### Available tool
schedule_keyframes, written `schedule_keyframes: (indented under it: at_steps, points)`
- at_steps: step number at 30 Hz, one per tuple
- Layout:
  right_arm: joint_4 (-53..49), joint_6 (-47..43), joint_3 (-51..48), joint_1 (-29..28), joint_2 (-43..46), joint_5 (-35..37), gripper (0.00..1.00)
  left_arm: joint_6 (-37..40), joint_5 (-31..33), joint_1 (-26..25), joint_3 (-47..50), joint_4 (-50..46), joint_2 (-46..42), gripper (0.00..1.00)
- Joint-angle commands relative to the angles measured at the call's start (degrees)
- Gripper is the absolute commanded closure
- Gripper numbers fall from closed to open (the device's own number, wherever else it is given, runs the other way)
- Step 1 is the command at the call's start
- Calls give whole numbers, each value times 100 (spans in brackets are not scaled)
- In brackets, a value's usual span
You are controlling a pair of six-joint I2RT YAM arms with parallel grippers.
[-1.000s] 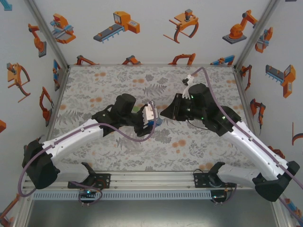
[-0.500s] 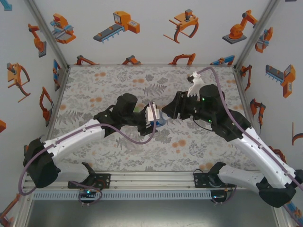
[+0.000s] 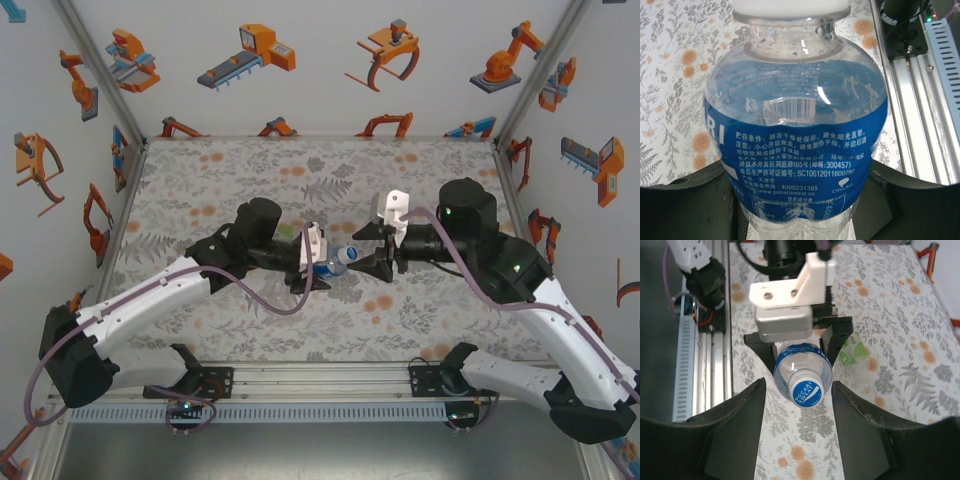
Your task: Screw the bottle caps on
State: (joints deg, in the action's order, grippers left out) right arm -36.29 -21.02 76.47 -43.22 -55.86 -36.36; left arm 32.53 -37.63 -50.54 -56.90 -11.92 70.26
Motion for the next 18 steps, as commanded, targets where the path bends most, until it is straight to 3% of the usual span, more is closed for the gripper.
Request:
schedule_keyframes:
  at_steps: [1, 18]
  points:
    - [-297, -931, 125, -19, -48, -469, 48, 140, -381, -8, -171, -196, -119, 100]
    - [-111, -860, -211, -17, -224, -361, 54, 201, -450, -8, -233, -205, -6, 100]
